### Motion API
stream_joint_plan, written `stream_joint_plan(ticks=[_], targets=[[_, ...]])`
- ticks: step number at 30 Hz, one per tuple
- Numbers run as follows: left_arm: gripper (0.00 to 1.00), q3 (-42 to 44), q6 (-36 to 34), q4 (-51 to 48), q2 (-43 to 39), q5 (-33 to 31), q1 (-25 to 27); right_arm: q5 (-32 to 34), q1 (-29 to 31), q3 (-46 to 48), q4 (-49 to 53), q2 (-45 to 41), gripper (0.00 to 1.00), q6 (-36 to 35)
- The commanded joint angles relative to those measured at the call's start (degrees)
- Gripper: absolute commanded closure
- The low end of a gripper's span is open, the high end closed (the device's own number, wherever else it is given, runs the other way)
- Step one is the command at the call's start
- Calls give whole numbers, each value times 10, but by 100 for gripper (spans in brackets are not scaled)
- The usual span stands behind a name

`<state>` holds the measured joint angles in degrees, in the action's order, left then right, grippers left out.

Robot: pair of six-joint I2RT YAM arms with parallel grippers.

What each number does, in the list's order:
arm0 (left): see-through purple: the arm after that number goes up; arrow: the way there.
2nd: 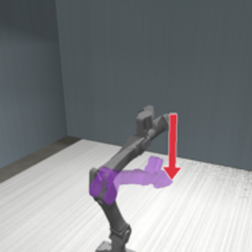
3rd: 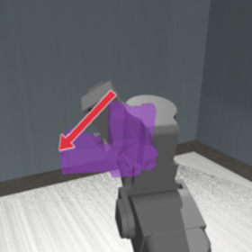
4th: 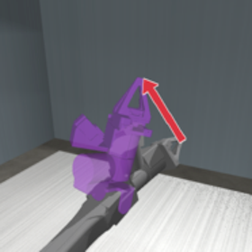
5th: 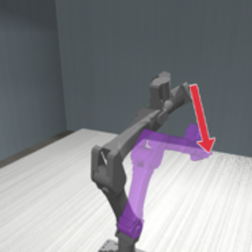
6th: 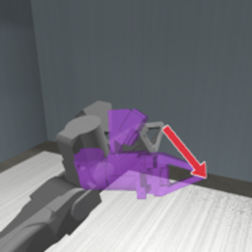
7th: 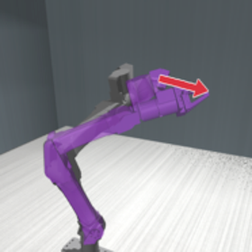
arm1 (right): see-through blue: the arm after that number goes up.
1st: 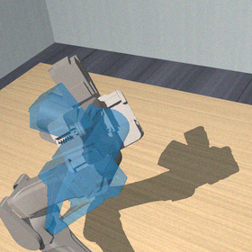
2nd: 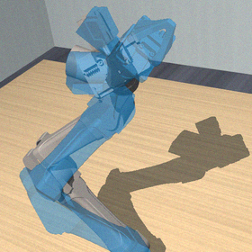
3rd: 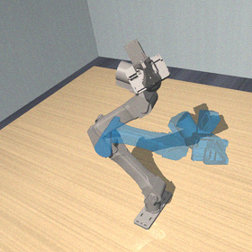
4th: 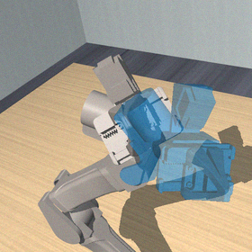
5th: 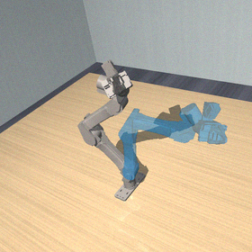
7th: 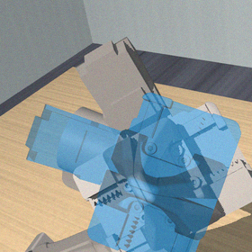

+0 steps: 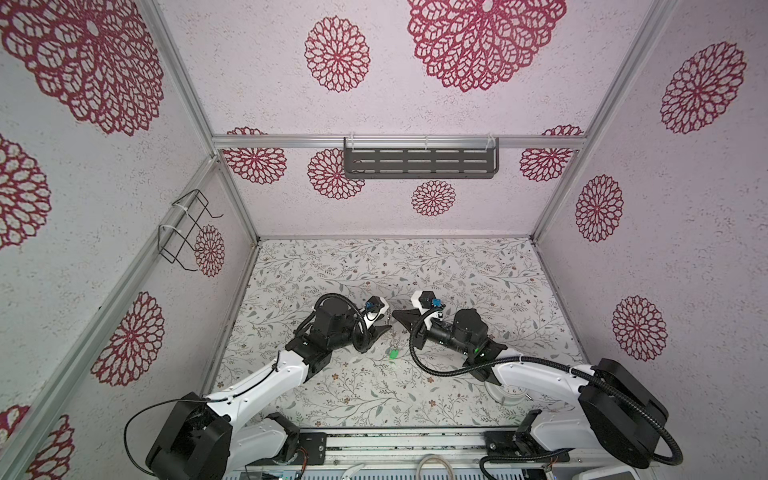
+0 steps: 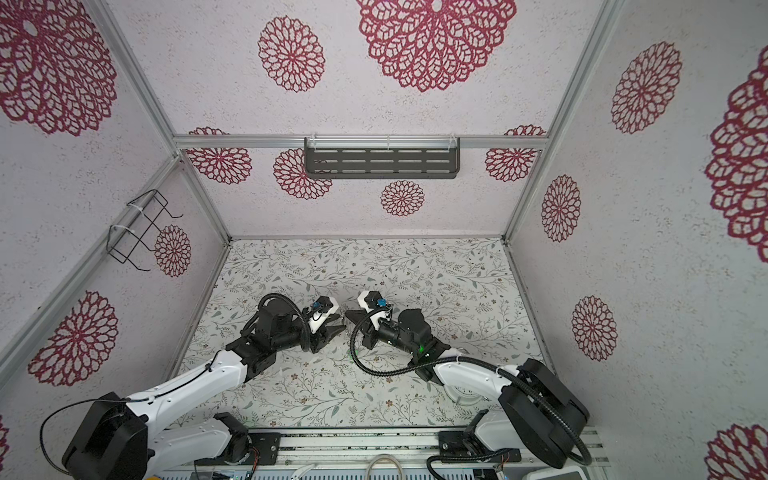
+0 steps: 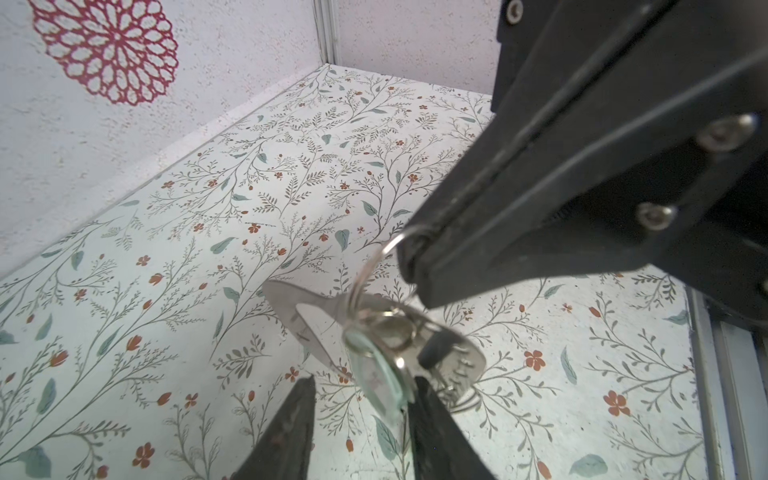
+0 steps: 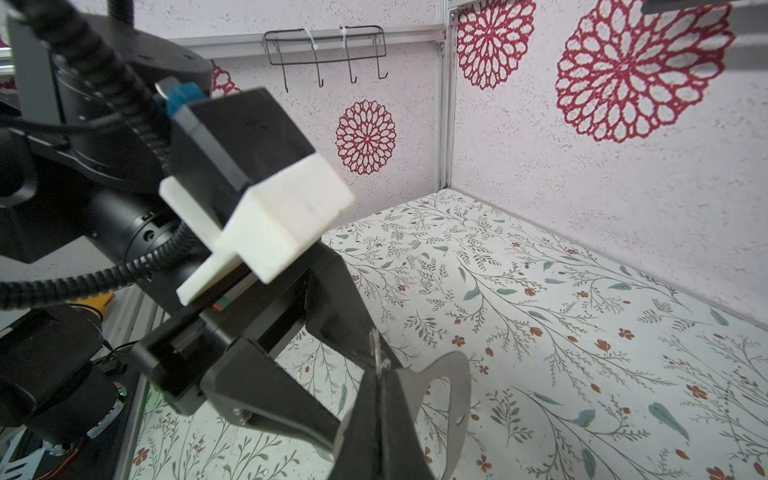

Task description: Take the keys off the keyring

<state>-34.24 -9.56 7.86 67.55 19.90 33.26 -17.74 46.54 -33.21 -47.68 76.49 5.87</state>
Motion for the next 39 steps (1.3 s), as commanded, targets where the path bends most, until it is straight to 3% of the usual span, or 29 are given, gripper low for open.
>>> stream_joint_plan(ticks=[1, 21, 33, 39], targets=[[60, 6, 15, 43, -19, -37, 6, -10, -3, -32, -24, -11, 100, 13], [66, 30, 29, 100, -30, -14, 11, -22, -3, -38, -18, -14, 100, 25], [77, 22, 27, 103, -14, 4, 13, -31, -9, -39, -25, -16, 100, 37], [93, 17, 21, 103, -7, 9, 14, -31, -11, -39, -19, -17, 100, 33]])
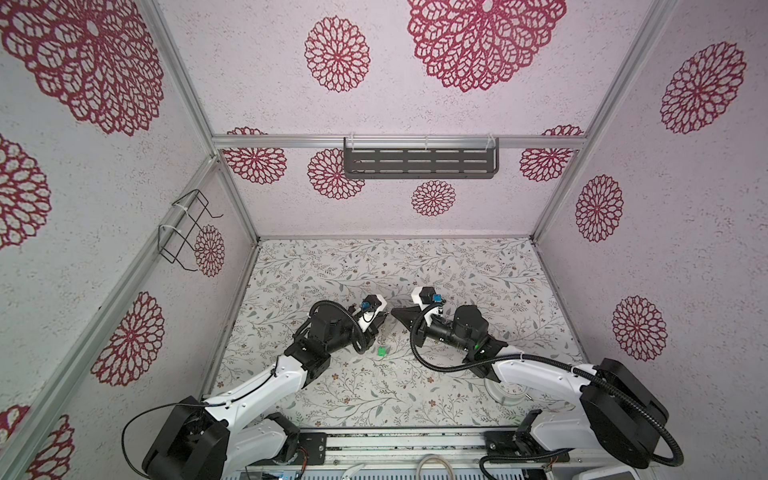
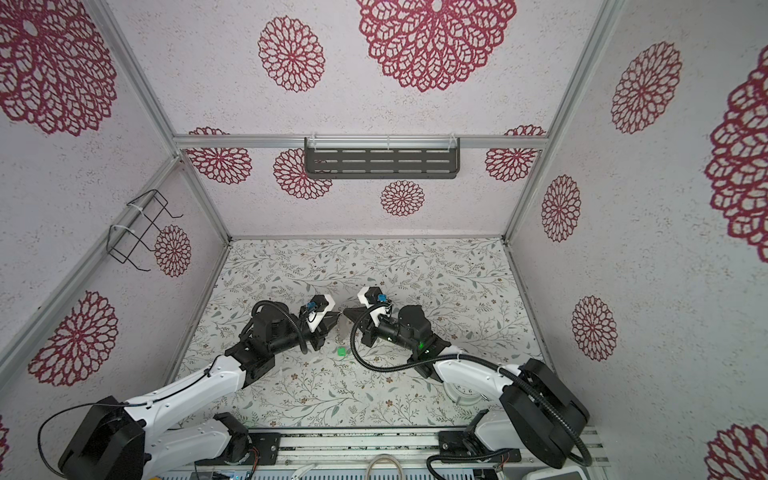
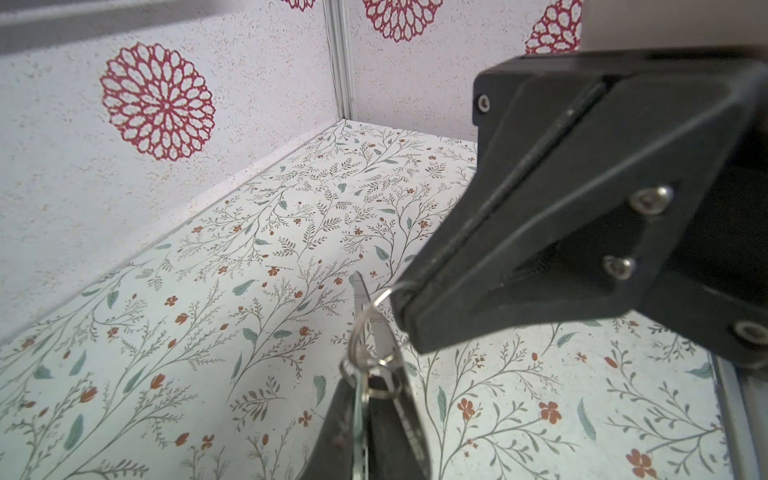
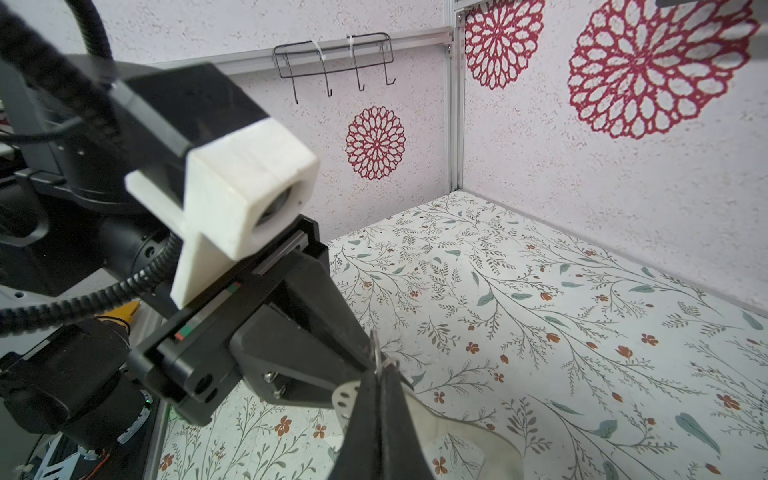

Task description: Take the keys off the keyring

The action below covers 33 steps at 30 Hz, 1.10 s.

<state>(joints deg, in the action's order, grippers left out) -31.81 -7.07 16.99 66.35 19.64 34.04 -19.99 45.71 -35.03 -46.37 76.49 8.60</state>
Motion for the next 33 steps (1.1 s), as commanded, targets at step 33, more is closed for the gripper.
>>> stream_joint_plan(ticks=[33], targets=[[100, -92, -79, -110, 60, 44, -4, 68, 6, -10, 99, -98, 100, -252]])
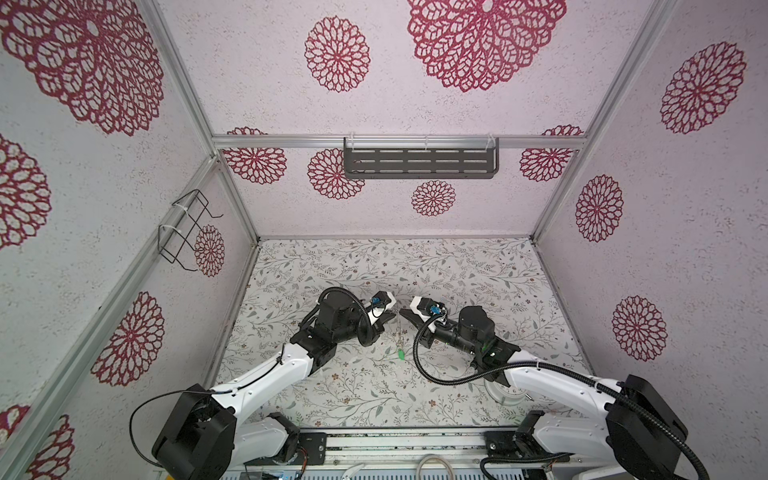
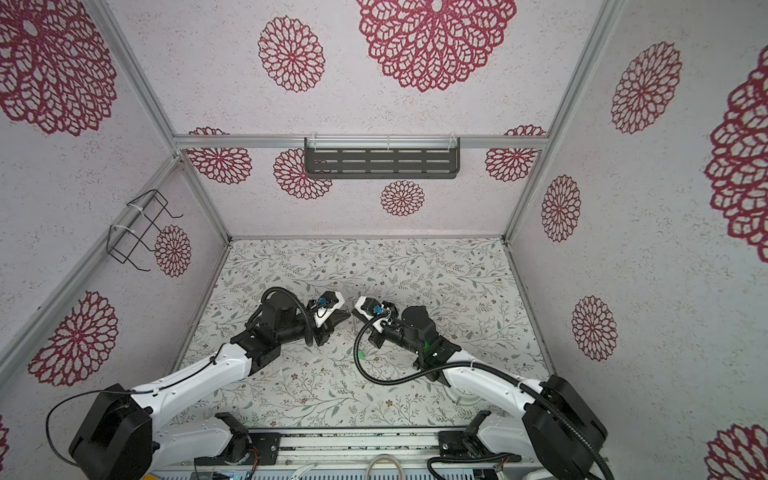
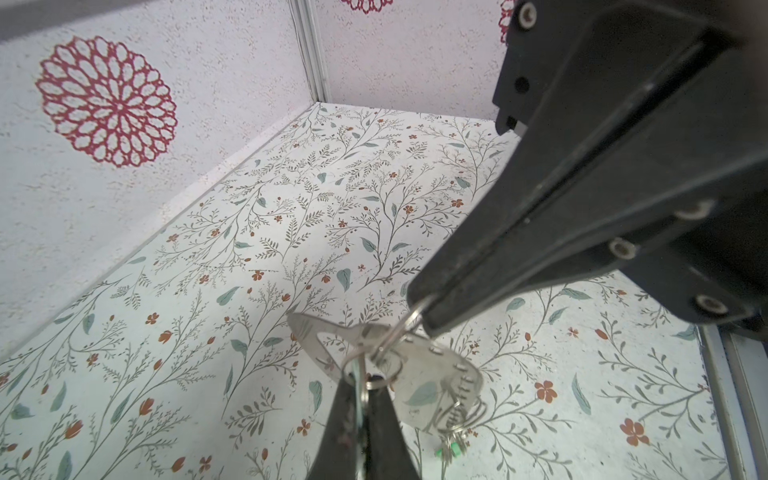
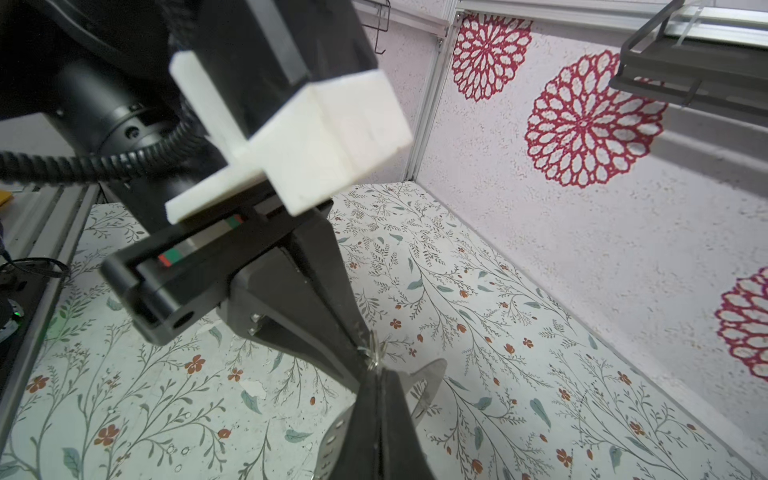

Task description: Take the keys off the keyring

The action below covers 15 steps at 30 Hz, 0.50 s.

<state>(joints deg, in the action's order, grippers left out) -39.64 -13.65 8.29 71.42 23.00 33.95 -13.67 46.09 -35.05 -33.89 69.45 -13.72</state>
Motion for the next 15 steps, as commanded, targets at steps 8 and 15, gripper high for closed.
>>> stream_joint_plan(ticks=[8, 15], targets=[[100, -43, -23, -51, 34, 40, -4, 5, 3, -4, -13, -31, 100, -55], [100, -68, -48, -92, 47, 46, -4, -1, -4, 0, -9, -39, 100, -49]])
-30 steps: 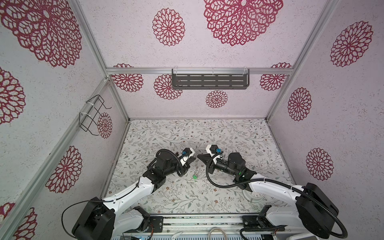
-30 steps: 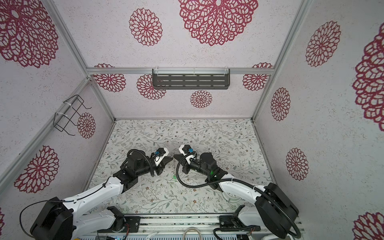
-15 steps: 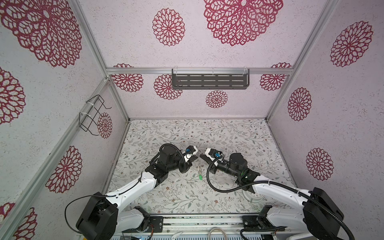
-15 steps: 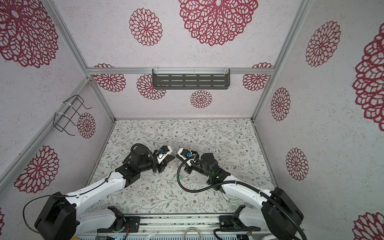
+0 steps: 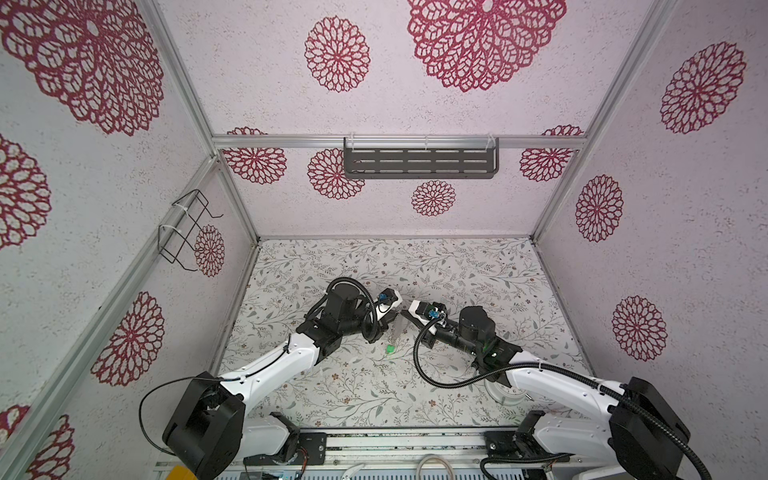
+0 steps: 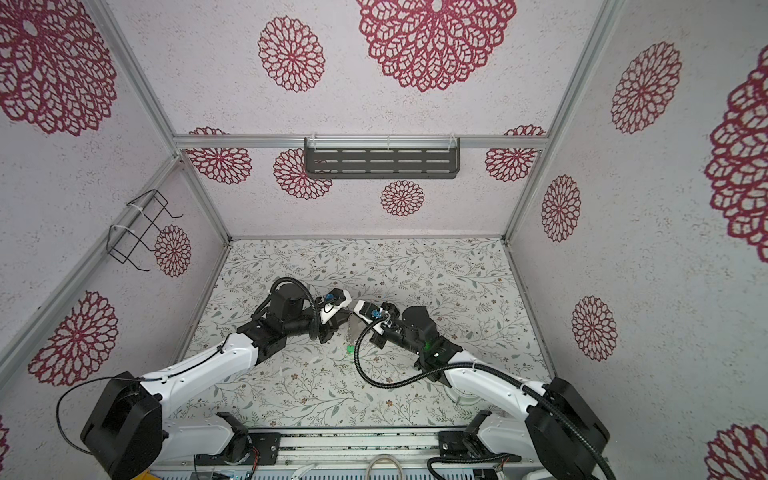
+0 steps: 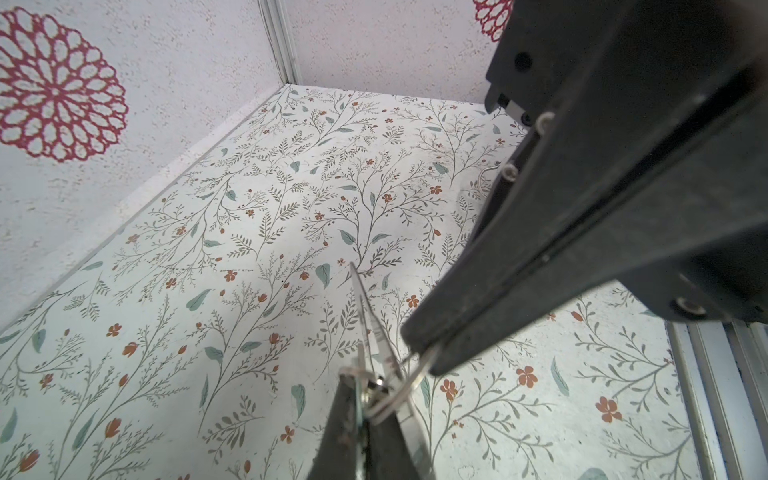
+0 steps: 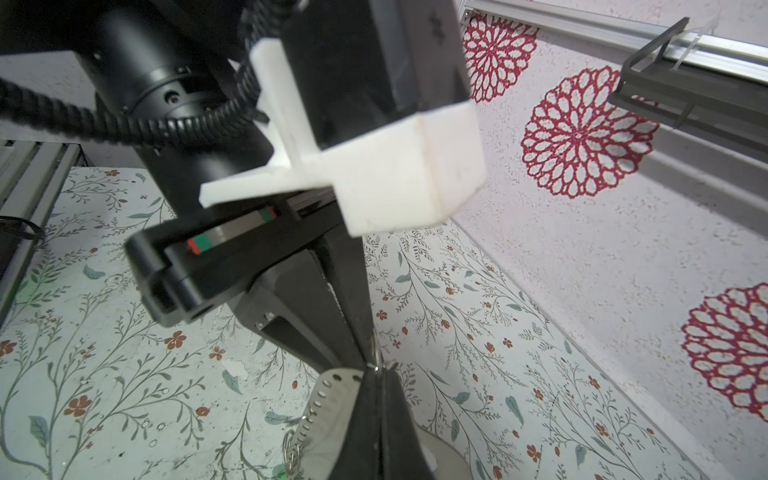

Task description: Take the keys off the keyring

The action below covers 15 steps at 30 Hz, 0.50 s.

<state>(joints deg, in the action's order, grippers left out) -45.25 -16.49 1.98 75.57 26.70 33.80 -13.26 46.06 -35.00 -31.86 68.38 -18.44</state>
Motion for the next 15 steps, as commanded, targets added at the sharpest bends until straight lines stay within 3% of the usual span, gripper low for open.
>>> stream_joint_plan(ticks=[1, 15], targets=[[100, -13, -23, -33, 5, 7, -3, -11, -8, 0, -29, -29, 100, 6], [100, -43, -66, -77, -2, 7, -19, -152, -67, 26, -142, -3, 100, 159]])
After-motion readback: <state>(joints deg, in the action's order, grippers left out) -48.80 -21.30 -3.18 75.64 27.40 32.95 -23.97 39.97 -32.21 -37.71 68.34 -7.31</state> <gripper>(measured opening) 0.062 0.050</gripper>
